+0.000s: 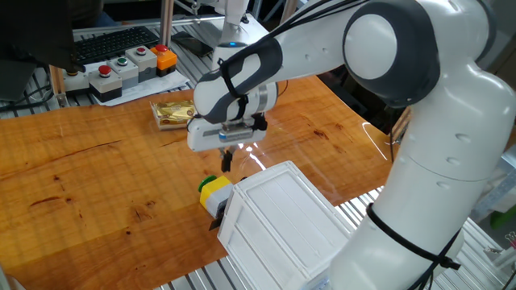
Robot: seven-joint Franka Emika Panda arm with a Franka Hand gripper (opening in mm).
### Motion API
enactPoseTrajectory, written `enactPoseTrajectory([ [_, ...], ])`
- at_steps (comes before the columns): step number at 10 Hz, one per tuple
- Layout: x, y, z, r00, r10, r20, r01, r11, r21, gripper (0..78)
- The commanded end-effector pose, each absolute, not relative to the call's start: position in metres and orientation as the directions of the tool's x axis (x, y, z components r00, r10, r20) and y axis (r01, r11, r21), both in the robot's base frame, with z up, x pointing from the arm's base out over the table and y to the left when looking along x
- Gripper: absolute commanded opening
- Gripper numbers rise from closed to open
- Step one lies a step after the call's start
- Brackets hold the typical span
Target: Press the button horizontally
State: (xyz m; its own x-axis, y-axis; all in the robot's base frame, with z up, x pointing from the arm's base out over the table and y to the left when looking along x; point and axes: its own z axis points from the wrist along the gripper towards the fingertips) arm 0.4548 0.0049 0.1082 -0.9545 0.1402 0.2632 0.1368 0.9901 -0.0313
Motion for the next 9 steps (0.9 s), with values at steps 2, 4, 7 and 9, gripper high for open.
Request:
enactPoseTrajectory([
  [2,0.471,0.009,0.161,-0.975,0.14,0.171,0.136,0.99,-0.033,0.0],
  [4,0.472,0.008,0.178,-0.985,0.138,0.104,0.137,0.99,-0.021,0.0],
  [7,0.477,0.004,0.204,-0.992,0.128,0.013,0.129,0.992,0.011,0.0],
  [9,0.478,0.001,0.218,-0.996,0.086,0.009,0.086,0.996,0.017,0.0],
])
